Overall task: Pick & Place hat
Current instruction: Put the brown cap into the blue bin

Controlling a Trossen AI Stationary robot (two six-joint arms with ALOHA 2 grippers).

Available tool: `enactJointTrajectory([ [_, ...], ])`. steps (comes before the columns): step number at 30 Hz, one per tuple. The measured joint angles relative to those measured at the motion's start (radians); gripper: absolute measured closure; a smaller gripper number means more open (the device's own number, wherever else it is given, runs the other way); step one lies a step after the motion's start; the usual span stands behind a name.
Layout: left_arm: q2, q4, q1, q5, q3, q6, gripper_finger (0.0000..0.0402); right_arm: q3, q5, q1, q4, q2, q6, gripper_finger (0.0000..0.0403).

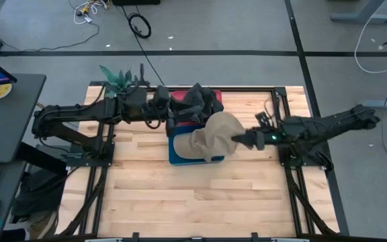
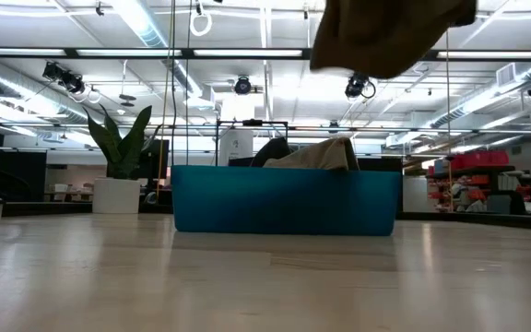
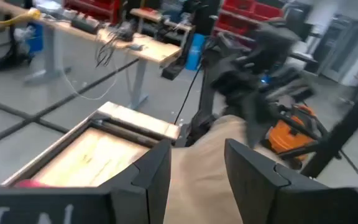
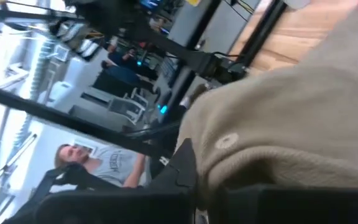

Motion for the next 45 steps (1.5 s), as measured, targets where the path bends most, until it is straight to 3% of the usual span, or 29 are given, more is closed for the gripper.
enactJointTrajectory([
  [10, -0.099, -0.126, 0.001, 0.020, 0.001, 0.152, 0.0248, 0.206, -0.417, -0.255, -0.044, 0.324, -0.033, 0.0401],
  [15, -0.140, -0.264, 0.002, 0.022, 0.000, 0.159, 0.0248, 0.408, -0.659, -0.297, -0.089, 0.490, -0.167, 0.0401],
  [18, -0.157, -0.336, 0.000, 0.030, 0.003, 0.160, 0.0248, 0.528, -0.735, -0.295, -0.205, 0.547, -0.266, 0.0401],
  [23, -0.175, -0.457, -0.005, 0.031, 0.001, 0.152, 0.0248, 0.673, -0.721, -0.321, -0.405, 0.623, -0.441, 0.0401],
  [29, -0.176, -0.458, -0.005, 0.032, 0.000, 0.149, 0.0248, 0.763, -0.710, -0.366, -0.529, 0.719, -0.622, 0.0401],
  [36, -0.176, -0.463, -0.005, 0.032, 0.000, 0.149, 0.0248, 0.823, -0.706, -0.381, -0.595, 0.792, -0.747, 0.0401],
  [45, -0.176, -0.463, -0.005, 0.032, 0.000, 0.150, 0.0248, 0.837, -0.574, -0.380, -0.604, 0.843, -0.840, 0.0400],
])
